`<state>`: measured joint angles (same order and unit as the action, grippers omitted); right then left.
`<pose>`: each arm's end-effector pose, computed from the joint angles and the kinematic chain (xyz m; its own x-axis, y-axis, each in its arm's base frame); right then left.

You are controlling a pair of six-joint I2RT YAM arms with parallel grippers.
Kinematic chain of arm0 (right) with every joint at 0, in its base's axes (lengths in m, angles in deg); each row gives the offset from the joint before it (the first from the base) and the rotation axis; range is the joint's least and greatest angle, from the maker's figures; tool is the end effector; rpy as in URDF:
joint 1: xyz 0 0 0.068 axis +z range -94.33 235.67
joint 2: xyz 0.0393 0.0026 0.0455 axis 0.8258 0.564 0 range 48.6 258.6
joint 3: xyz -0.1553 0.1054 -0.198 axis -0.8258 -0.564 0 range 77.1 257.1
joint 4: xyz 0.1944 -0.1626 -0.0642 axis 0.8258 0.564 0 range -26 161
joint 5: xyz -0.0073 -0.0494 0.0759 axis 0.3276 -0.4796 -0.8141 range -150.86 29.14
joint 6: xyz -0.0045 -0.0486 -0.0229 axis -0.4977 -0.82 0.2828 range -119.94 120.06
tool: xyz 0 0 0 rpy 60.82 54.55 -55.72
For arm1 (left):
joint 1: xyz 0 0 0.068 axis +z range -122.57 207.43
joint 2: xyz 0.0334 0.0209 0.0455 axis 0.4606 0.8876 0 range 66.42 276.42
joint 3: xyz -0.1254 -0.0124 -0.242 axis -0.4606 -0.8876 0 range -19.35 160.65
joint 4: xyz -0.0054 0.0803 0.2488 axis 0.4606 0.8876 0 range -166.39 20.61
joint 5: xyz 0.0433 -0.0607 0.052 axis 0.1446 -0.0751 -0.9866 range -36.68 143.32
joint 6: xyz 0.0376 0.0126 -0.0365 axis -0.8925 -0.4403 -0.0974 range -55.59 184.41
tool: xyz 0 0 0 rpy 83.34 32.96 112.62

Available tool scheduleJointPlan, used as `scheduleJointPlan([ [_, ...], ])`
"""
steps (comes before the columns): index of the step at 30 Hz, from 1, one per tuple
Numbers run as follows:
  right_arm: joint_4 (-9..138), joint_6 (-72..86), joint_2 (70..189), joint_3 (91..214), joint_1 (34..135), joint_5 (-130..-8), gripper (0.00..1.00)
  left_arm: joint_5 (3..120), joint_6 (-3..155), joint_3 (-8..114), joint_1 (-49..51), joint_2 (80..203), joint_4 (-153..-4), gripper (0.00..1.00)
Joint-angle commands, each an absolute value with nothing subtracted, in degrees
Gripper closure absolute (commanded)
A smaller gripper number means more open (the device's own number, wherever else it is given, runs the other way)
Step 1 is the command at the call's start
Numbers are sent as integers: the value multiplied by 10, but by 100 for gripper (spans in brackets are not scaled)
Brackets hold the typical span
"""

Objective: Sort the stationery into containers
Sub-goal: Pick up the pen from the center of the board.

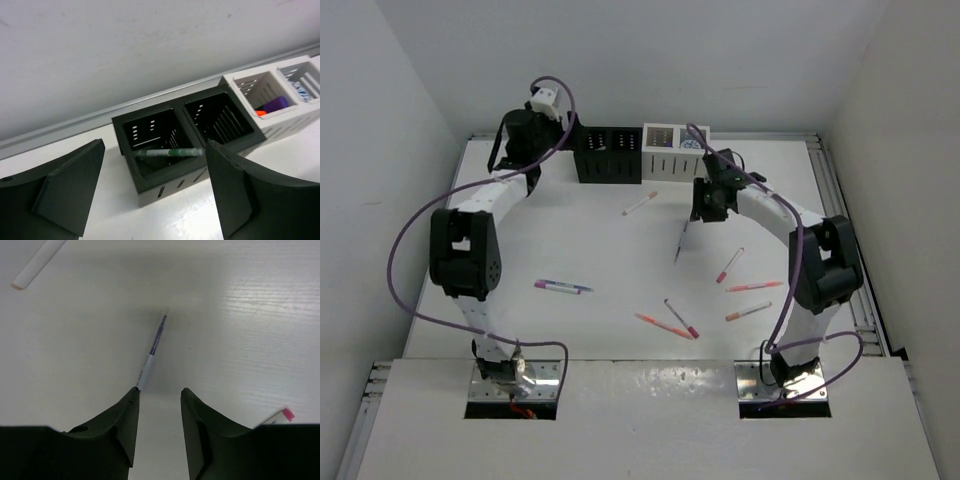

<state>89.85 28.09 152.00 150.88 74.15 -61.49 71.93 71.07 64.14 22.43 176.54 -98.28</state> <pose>0.3659 0.1227 0.2111 -0.8414 0.2142 -0.4962 0.0821 0.9581 0.2744 0.4613 -0.0517 0.2963 -0.1280 -0.0992 -0.9868 0.3873 0.9110 -0.1419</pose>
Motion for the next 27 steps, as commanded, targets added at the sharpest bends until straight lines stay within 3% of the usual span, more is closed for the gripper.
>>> scheduleJointPlan([
  [1, 896, 334, 1534, 1536, 752, -561, 61, 748, 713, 610, 249, 1650, -978, 11],
  [7, 896, 355, 1594, 1562, 758, -556, 62, 794, 689, 520, 301, 1519, -902, 11],
  [14, 899, 380, 1664, 1616, 761, -543, 62, 727, 653, 483, 333, 1438, -780, 9],
  [27, 924, 384, 1714, 1627, 764, -540, 80, 723, 619, 453, 358, 1373, -723, 9],
])
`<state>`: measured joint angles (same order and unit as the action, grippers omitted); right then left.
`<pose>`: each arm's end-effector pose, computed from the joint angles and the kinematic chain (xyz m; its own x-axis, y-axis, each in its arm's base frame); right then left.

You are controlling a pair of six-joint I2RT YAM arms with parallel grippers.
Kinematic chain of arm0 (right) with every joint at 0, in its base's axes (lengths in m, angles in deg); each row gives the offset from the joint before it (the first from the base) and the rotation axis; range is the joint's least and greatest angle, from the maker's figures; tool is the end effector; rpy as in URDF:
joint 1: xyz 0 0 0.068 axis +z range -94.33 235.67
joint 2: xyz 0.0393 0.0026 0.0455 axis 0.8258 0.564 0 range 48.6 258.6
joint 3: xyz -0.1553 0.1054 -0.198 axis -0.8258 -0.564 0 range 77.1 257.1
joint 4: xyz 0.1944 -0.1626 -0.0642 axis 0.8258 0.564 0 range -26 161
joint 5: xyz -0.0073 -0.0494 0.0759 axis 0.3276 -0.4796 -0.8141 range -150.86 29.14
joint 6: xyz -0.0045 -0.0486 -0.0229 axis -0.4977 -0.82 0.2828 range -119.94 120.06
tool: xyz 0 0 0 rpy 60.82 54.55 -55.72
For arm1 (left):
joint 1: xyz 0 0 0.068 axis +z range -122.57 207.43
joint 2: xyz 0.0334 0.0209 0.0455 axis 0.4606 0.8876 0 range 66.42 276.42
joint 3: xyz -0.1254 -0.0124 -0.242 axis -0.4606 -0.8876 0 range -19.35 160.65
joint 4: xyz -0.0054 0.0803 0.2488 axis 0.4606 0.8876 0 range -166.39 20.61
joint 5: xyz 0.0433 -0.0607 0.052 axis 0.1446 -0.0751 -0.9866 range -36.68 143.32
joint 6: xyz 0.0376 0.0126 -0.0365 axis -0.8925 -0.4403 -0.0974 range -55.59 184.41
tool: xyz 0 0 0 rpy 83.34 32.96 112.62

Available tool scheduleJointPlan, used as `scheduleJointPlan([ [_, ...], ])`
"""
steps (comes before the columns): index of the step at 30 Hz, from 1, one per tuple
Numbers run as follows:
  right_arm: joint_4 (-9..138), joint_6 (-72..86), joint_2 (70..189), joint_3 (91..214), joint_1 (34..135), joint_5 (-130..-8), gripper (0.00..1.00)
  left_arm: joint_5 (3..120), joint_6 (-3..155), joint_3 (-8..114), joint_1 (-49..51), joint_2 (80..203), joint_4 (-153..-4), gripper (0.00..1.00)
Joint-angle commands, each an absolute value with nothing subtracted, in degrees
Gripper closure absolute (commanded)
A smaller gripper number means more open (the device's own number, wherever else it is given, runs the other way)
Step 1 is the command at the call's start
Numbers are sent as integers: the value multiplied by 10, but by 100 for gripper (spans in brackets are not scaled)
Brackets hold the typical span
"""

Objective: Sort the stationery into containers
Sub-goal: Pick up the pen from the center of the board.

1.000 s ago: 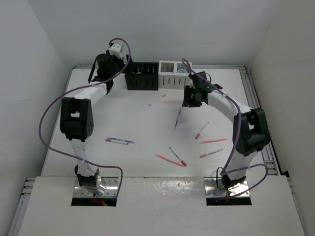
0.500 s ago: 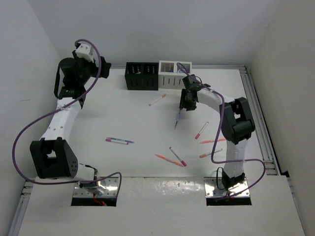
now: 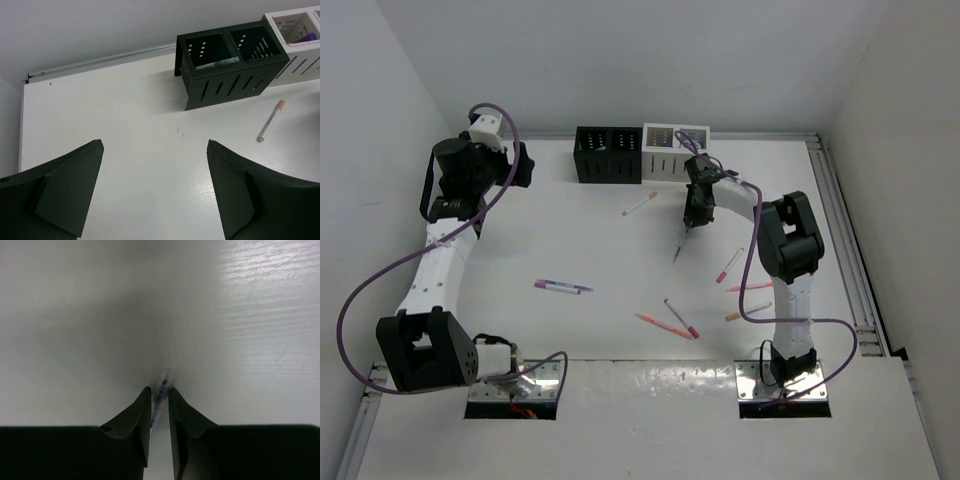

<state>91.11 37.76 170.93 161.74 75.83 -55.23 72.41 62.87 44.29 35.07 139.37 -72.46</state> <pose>0.4127 0.1478 0.1353 -0.8578 0.3333 -0.3913 0.2790 0.9413 0.1901 0.2977 0.0282 0.3608 -0.2217 -0.0042 -0.9751 0.1960 0.9794 -0.0488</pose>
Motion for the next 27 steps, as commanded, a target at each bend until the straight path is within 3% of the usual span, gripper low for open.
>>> scheduleJointPlan([
  [1, 925, 380, 1716, 1625, 764, -538, 80, 723, 617, 455, 359, 1373, -721, 9],
  [6, 926, 371, 1723, 1610, 765, -526, 82, 722, 613, 454, 363, 1369, -715, 9],
  [11, 941, 366, 1702, 1572, 764, -543, 100, 723, 611, 455, 367, 1362, -705, 9],
  [19, 896, 346, 1630, 1612, 765, -760, 100, 758, 664, 434, 385, 1359, -737, 7],
  [25, 795, 357, 1619, 1746, 775, -791, 100, 813, 712, 430, 402, 1367, -778, 6],
  [27, 697, 358, 1623, 1778, 779, -784, 100, 828, 721, 417, 408, 1366, -787, 5],
])
